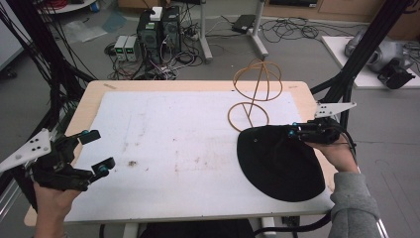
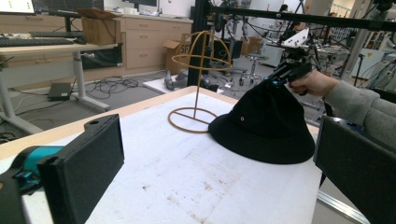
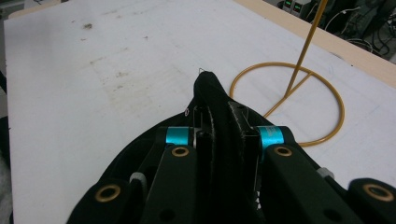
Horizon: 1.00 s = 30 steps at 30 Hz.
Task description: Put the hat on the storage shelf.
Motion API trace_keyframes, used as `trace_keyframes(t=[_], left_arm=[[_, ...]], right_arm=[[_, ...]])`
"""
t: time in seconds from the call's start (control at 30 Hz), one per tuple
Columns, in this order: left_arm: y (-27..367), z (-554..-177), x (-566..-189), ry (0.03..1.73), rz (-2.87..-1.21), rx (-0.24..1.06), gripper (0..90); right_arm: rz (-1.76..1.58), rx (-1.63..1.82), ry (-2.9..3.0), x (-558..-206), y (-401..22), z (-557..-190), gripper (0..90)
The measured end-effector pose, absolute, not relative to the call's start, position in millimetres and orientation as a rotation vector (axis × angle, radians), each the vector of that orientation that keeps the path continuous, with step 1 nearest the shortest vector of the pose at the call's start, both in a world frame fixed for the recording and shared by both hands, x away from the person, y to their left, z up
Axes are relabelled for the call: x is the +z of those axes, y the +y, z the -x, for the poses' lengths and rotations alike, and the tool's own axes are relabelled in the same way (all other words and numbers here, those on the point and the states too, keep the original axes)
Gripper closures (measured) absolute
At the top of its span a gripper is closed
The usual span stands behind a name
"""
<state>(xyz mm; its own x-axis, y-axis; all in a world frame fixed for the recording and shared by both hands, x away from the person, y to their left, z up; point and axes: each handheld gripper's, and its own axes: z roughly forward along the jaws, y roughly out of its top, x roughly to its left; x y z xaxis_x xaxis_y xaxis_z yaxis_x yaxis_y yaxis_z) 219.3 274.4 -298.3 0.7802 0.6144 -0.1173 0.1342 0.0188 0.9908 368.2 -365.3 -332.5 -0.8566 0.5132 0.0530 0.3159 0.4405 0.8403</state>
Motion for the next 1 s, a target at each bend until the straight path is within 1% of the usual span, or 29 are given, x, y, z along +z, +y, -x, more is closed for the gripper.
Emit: trace_keyframes(t=[0.53,0.77,0.9,0.93,1.0], left_arm=[[274.8,-219.4,-298.3,0.627,-1.533,0.413,2.1],[274.5,-219.8,-298.7,0.630,-1.534,0.412,2.1],[274.5,-219.8,-298.5,0.627,-1.534,0.411,2.1],[274.5,-219.8,-298.5,0.627,-1.534,0.411,2.1],[274.9,-219.7,-298.5,0.627,-1.533,0.411,2.1]], right_arm=[[-0.710,1.431,2.487,-327.2,-369.3,-362.4,83.6],[-0.696,1.470,2.461,-312.8,-375.7,-354.3,83.9],[-0.650,1.467,2.465,-292.9,-374.2,-345.9,83.8],[-0.650,1.467,2.465,-292.9,-374.2,-345.9,83.8],[-0.619,1.475,2.469,-279.7,-373.3,-340.5,83.8]])
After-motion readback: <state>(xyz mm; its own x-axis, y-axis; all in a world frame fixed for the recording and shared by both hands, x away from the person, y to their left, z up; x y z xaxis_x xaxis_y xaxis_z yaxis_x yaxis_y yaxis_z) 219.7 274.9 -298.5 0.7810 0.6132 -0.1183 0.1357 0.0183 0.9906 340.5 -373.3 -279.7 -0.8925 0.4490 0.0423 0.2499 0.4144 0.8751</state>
